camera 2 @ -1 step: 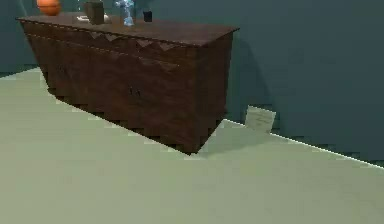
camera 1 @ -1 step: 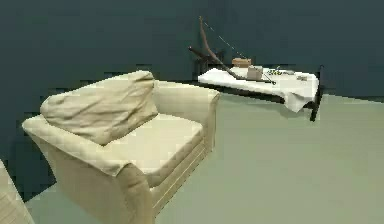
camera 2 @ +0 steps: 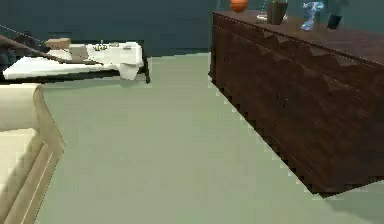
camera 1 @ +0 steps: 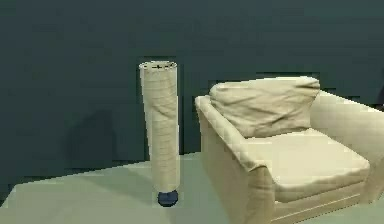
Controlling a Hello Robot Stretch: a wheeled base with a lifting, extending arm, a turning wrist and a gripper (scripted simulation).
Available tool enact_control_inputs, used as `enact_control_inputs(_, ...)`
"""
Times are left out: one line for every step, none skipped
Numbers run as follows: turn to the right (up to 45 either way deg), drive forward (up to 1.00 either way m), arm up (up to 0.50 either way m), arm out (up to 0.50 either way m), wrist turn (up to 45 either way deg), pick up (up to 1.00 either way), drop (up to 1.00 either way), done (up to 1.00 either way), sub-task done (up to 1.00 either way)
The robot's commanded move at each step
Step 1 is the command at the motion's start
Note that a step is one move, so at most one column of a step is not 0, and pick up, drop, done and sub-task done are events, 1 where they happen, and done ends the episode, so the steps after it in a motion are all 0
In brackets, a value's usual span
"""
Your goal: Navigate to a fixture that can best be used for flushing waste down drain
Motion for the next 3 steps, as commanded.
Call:
enact_control_inputs(-45.0,0.00,0.00,0.00,0.0,0.00,0.00,0.00,0.00)
enact_control_inputs(-45.0,0.00,0.00,0.00,0.0,0.00,0.00,0.00,0.00)
enact_control_inputs(-12.0,0.00,0.00,0.00,0.0,0.00,0.00,0.00,0.00)
